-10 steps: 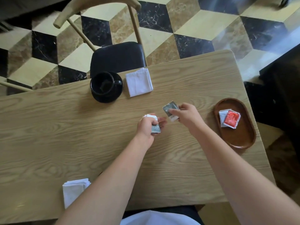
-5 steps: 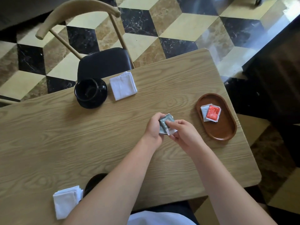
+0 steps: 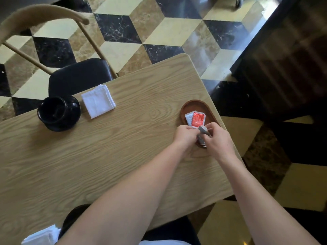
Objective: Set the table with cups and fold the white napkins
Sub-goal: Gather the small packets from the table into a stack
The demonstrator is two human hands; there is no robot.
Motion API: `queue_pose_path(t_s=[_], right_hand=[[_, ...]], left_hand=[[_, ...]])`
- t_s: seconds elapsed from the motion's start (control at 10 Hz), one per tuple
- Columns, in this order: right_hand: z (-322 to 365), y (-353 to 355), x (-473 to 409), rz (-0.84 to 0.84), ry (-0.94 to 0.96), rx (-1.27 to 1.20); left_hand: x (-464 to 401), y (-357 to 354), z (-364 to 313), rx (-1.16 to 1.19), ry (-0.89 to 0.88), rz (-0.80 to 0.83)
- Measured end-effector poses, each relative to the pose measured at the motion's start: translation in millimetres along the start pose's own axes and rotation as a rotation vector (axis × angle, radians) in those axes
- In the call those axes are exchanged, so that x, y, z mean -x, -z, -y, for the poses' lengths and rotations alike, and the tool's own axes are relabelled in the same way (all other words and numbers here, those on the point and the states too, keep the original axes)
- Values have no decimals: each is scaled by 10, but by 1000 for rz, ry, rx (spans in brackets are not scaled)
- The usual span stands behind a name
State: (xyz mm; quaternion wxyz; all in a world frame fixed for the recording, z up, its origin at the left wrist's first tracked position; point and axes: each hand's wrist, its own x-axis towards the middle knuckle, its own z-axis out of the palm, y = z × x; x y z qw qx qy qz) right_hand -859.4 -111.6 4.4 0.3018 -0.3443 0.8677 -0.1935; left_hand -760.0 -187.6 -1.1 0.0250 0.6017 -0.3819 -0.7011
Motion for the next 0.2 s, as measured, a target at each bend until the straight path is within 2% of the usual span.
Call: queue_pose_path(t_s=[0.1, 0.2], right_hand=[[-54, -48, -82, -10, 29, 117], [-21, -45, -81, -56, -16, 187]], left_hand=[[51, -13, -21, 53, -38, -97], [202, 147, 28, 2, -90, -177]])
